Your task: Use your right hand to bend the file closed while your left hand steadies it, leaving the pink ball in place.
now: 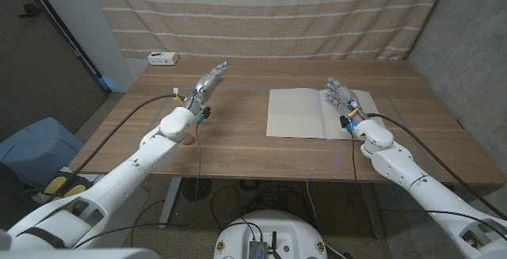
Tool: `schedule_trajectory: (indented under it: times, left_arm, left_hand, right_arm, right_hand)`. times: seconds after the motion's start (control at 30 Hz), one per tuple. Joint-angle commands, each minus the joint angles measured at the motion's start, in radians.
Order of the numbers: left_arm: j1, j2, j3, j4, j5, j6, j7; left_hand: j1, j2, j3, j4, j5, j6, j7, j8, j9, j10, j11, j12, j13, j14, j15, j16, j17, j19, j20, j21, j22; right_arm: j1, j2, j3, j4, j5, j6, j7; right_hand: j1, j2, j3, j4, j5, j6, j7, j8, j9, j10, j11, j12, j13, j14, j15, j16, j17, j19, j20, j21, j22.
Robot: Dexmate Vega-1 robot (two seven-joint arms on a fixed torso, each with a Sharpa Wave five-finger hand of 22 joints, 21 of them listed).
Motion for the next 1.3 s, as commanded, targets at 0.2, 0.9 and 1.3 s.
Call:
schedule_trajectory:
  times: [0.2, 0.9, 1.3]
  left_arm:
    - [-0.069, 0.066, 0.081, -0.097, 0.243, 0.071, 0.0]
    - [-0.204, 0.075, 0.196, -0.085, 0.461, 0.067, -0.128]
    - [-0.257, 0.06, 0.249, -0.082, 0.543, 0.067, -0.199]
  left_hand:
    - [0.015, 0.0, 0.007, -0.015, -0.007, 0.031, 0.001, 0.008, 0.006, 0.019, -0.005, 0.006, 0.001, 0.009, -0.002, -0.007, 0.002, 0.011, 0.006, 0.006, 0.003]
    - [0.023, 0.001, 0.015, -0.028, -0.011, 0.036, -0.021, -0.007, 0.007, 0.036, -0.026, -0.003, 0.002, 0.045, -0.008, -0.008, 0.004, 0.006, 0.028, 0.0, 0.004]
    - [0.024, 0.001, 0.017, -0.03, -0.011, 0.064, -0.019, -0.002, 0.007, 0.056, -0.029, -0.002, 0.003, 0.036, -0.018, -0.014, 0.004, 0.003, 0.023, -0.003, 0.004]
  right_arm:
    - [-0.02, -0.054, -0.001, -0.081, -0.067, -0.045, -0.054]
    - [-0.009, -0.086, -0.015, -0.144, -0.149, -0.116, -0.112]
    - [0.008, -0.092, -0.018, -0.15, -0.183, -0.128, -0.124]
  right_hand:
    - [0.026, 0.012, 0.013, -0.019, -0.007, 0.024, -0.001, 0.007, 0.006, 0.011, -0.001, 0.003, 0.005, 0.012, -0.001, 0.006, 0.003, 0.006, 0.007, 0.01, 0.004]
    - [0.041, 0.03, 0.031, -0.024, -0.016, 0.039, -0.001, 0.006, 0.006, 0.026, -0.005, 0.002, 0.005, 0.021, -0.006, 0.01, 0.009, 0.015, 0.002, 0.013, 0.005]
    - [0.049, 0.036, 0.04, -0.025, -0.019, 0.046, -0.005, 0.006, 0.006, 0.029, -0.011, 0.001, 0.005, 0.023, -0.011, 0.011, 0.012, 0.018, -0.004, 0.013, 0.005]
